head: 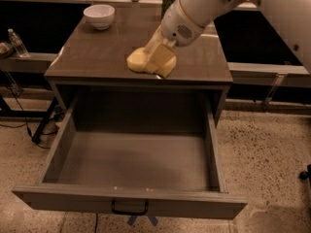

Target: Place sponge into top drawer

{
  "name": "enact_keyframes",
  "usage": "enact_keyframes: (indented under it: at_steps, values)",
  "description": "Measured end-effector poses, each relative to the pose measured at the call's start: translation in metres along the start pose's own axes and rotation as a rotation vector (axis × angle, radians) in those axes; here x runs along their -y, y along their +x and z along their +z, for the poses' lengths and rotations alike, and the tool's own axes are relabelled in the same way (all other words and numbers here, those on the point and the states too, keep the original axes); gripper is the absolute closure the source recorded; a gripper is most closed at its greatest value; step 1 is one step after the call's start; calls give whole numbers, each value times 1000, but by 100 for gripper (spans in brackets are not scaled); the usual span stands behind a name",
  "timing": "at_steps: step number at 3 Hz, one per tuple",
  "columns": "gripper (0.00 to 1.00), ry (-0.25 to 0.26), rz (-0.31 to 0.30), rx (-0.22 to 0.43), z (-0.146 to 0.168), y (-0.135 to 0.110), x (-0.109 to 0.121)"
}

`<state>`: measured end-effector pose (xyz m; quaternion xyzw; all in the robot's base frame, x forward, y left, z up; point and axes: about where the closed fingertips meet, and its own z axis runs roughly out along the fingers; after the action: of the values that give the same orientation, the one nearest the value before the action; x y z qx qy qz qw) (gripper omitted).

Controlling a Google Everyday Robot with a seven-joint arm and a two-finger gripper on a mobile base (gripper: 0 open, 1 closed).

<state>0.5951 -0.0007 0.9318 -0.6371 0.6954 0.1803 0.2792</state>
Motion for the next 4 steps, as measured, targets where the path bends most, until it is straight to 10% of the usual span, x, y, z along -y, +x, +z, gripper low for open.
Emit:
enact_keyframes:
  at_steps: [1,3,4]
  values:
    - [100,-96,-75,-14,17,36,-56]
    - [100,-99,-98,0,30,40,-51]
    - [100,-124,-127,23,61,79,-56]
